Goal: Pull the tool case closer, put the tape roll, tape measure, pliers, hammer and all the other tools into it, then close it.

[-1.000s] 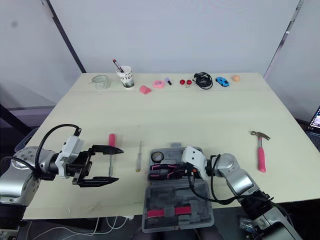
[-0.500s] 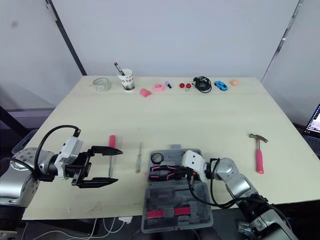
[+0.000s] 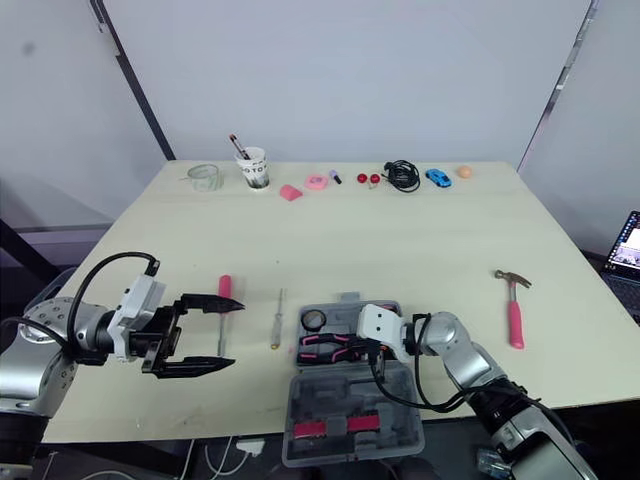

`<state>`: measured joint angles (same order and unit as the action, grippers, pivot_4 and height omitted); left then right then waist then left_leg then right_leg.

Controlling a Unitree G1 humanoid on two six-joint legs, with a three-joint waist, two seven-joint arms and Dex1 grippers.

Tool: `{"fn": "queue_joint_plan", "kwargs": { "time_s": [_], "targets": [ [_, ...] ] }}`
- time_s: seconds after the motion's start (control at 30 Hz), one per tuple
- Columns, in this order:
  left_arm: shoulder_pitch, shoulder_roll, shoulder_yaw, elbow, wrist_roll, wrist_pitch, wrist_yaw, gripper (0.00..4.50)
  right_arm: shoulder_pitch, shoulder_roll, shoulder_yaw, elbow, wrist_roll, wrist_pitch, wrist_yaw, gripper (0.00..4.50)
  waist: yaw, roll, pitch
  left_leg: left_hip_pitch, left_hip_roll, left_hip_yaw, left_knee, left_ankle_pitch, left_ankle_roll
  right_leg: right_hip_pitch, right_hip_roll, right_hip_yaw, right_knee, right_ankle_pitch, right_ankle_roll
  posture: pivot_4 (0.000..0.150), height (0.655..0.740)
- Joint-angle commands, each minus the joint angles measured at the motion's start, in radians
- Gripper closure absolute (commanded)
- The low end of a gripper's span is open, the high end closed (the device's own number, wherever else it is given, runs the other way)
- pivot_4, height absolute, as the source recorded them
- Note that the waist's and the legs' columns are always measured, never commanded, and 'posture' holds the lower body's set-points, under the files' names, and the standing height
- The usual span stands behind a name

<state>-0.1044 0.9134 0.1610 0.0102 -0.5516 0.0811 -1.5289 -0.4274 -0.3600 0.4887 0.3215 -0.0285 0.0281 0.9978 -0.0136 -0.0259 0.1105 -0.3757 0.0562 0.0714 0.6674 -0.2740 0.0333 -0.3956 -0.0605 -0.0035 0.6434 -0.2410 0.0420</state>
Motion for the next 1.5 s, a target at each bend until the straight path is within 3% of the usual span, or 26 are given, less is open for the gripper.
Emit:
{"fn": "queue_joint_plan", "kwargs": {
  "time_s": [0.03,0.3,0.5,0.73,1.03,1.27,1.5],
  "targets": [
    [0.004,0.020,0.040,-0.034,-0.015,-0.003,-0.007,0.00,0.083,-0.026,0.110,0.203,-0.114,0.082,0.030,4.41,0.000,0.000,-0.003,0.000,0.000,0.000,0.000,0.000,0.000,0.000,0.000,0.000,0.000,0.000,0.000,0.150,0.7400],
    [0.009,0.020,0.046,-0.033,-0.014,0.003,-0.013,0.00,0.088,-0.032,0.134,0.273,-0.162,0.045,0.011,4.41,0.000,0.003,-0.010,0.003,0.001,0.000,-0.003,0.000,0.000,0.001,-0.002,0.001,0.000,-0.001,-0.001,0.150,0.7400],
    [0.013,0.017,0.047,-0.037,-0.014,0.006,-0.009,0.00,0.085,-0.031,0.097,0.258,-0.137,0.020,-0.012,4.41,0.001,0.004,-0.012,0.016,0.001,0.001,-0.010,0.000,0.000,0.009,-0.006,0.001,-0.001,-0.003,-0.003,0.150,0.7400],
    [0.042,-0.008,0.054,-0.051,-0.010,0.009,0.037,0.00,0.112,-0.002,-0.056,0.037,0.019,0.013,-0.042,4.41,0.004,0.006,-0.006,0.012,0.001,0.001,-0.013,0.000,-0.001,0.006,-0.010,0.001,-0.002,-0.003,-0.004,0.150,0.7400],
    [0.089,-0.057,0.064,-0.078,-0.005,0.002,0.124,0.00,0.177,0.009,-0.184,-0.228,0.170,0.068,-0.063,4.41,0.002,0.006,0.013,-0.013,-0.001,0.001,-0.013,0.000,0.000,-0.016,-0.007,0.001,-0.003,-0.002,-0.003,0.150,0.7400],
    [0.104,-0.147,0.114,-0.108,-0.037,0.053,0.302,0.00,0.224,0.004,-0.341,-0.420,0.321,0.134,-0.111,4.41,0.002,0.002,0.021,-0.013,0.000,0.001,-0.013,0.000,0.000,-0.016,-0.004,0.000,-0.003,-0.002,-0.003,0.150,0.7400],
    [0.164,-0.180,0.156,-0.127,-0.013,0.041,0.398,0.00,0.334,-0.082,-0.515,-0.483,0.396,0.135,-0.140,4.41,0.003,0.001,0.022,-0.012,-0.001,0.001,-0.013,0.000,0.000,-0.015,-0.004,0.000,-0.004,-0.002,-0.003,0.150,0.7400]
  ]
}}
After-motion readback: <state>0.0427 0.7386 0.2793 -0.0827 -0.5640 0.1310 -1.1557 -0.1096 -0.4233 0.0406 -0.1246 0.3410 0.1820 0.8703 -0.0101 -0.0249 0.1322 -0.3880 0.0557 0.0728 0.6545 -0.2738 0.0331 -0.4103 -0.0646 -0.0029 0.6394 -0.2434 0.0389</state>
